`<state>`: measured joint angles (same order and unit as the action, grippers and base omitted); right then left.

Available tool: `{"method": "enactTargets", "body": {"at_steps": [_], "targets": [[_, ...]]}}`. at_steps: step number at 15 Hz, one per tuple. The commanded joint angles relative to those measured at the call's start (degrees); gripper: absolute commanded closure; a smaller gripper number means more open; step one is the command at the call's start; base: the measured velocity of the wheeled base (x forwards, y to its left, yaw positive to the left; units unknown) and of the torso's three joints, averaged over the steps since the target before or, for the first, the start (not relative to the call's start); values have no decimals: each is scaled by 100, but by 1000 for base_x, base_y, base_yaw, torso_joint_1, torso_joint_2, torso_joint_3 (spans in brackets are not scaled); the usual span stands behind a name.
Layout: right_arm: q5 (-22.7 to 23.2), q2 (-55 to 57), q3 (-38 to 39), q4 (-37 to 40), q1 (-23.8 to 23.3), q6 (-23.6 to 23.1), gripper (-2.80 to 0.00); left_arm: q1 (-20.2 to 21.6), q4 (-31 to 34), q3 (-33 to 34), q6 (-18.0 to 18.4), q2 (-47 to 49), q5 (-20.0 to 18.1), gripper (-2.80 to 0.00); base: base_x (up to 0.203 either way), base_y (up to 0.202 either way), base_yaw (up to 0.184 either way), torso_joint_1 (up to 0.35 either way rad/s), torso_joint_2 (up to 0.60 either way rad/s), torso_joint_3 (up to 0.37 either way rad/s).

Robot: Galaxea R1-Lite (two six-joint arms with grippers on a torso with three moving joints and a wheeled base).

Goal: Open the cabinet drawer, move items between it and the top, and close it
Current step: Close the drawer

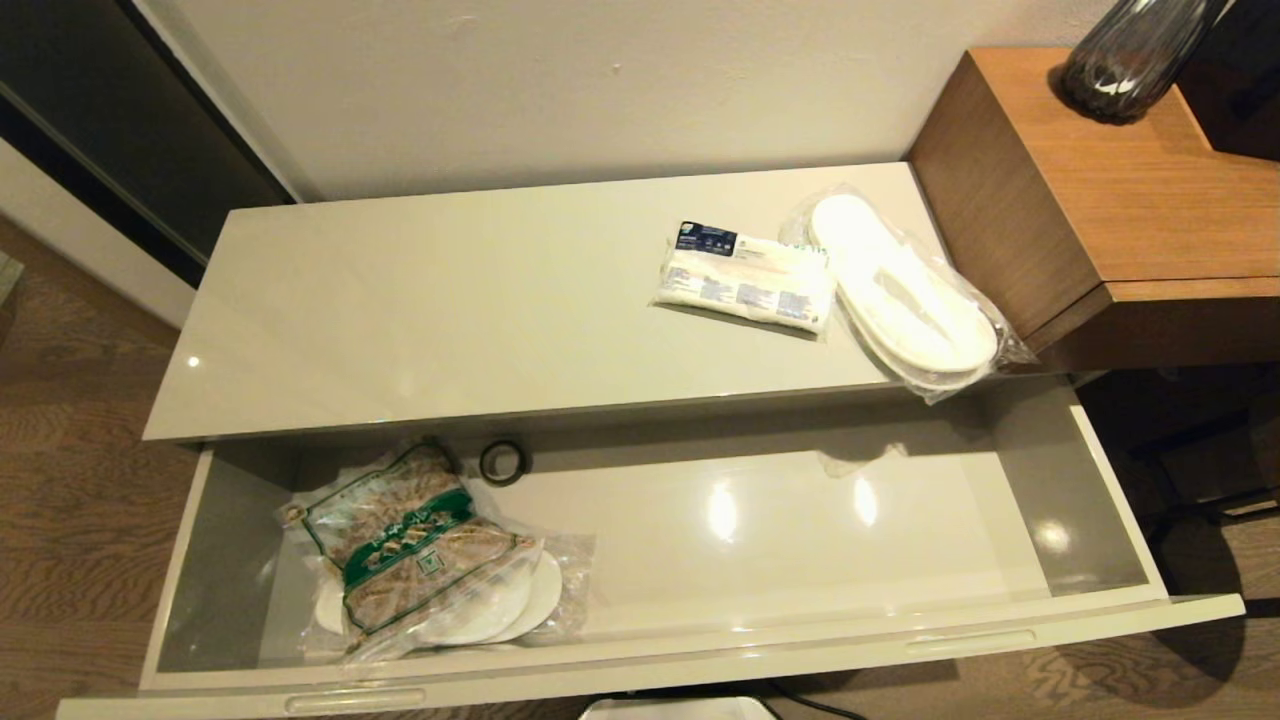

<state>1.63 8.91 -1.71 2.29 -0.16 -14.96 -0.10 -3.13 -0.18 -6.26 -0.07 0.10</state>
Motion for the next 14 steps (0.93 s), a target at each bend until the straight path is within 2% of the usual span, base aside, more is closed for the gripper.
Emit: {"method": "enactTargets", "body": {"at_steps": [1, 4, 7, 10, 14], "targets": [[-25, -514, 67, -159, -27, -22, 0, 1, -3, 1, -6, 7, 8, 0, 0, 0, 0, 0, 0, 0], [-137, -792, 185, -407, -28, -115, 0, 1, -3, 1, -6, 7, -1, 0, 0, 0, 0, 0, 0, 0], [-70, -794, 187, -491, -28, -759, 0, 1, -3, 1, -6, 7, -1, 0, 0, 0, 0, 69, -161, -73], [-118, -735, 178, -342, -28, -772, 0, 1, -3, 1, -6, 7, 8, 0, 0, 0, 0, 54, -89, -44], [-168, 47, 44, -295, -22, -712, 0, 1, -3, 1, -6, 7, 8, 0, 0, 0, 0, 7, -6, -4]]}}
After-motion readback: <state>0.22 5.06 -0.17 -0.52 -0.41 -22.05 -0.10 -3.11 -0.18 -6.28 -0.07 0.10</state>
